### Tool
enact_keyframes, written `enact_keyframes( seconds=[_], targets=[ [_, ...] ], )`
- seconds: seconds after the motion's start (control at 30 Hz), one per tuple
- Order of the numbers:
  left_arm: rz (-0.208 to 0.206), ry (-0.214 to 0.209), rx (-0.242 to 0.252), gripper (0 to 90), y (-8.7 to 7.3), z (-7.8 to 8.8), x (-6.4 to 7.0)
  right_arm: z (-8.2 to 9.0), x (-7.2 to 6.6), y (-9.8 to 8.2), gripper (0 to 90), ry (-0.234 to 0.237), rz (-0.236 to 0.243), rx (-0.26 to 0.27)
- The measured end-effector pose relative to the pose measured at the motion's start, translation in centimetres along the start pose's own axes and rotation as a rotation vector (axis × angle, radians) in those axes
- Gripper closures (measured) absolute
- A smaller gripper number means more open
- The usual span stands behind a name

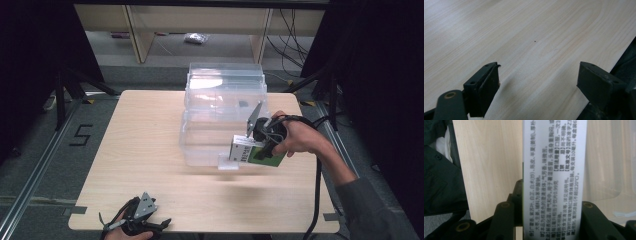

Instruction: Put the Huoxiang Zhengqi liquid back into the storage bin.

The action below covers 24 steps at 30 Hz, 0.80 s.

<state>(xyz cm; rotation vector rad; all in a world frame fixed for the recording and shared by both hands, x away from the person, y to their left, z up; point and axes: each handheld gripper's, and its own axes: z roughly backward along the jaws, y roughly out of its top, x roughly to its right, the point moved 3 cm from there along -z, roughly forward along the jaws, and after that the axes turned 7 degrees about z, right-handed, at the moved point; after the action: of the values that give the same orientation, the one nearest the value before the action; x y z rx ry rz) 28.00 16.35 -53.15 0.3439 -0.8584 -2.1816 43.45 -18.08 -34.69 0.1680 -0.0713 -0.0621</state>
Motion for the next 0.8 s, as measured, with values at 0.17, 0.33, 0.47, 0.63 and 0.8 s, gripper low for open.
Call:
enact_keyframes(
  seconds=[0.17,0.33,0.47,0.63,0.8],
  targets=[
    [0.047,0.000,0.038,17.3,0.0,-0.2,0.2,0.2,1.6,0.4,65.0,-0.008,0.036,-0.008],
    [0.046,0.002,0.041,17.3,0.0,-0.2,0.3,-0.1,2.6,0.7,65.0,0.001,0.020,0.000],
    [0.050,0.002,0.041,17.3,0.0,-0.2,0.3,-0.1,4.0,0.8,65.0,-0.017,0.030,0.002],
    [0.052,0.002,0.040,17.3,0.0,-0.2,0.3,-0.5,5.4,0.8,65.0,-0.014,0.026,-0.002],
    [0.036,-0.002,0.037,17.3,0.0,-0.1,0.3,-1.3,6.7,0.4,65.0,-0.016,0.018,-0.006]
  ],
)
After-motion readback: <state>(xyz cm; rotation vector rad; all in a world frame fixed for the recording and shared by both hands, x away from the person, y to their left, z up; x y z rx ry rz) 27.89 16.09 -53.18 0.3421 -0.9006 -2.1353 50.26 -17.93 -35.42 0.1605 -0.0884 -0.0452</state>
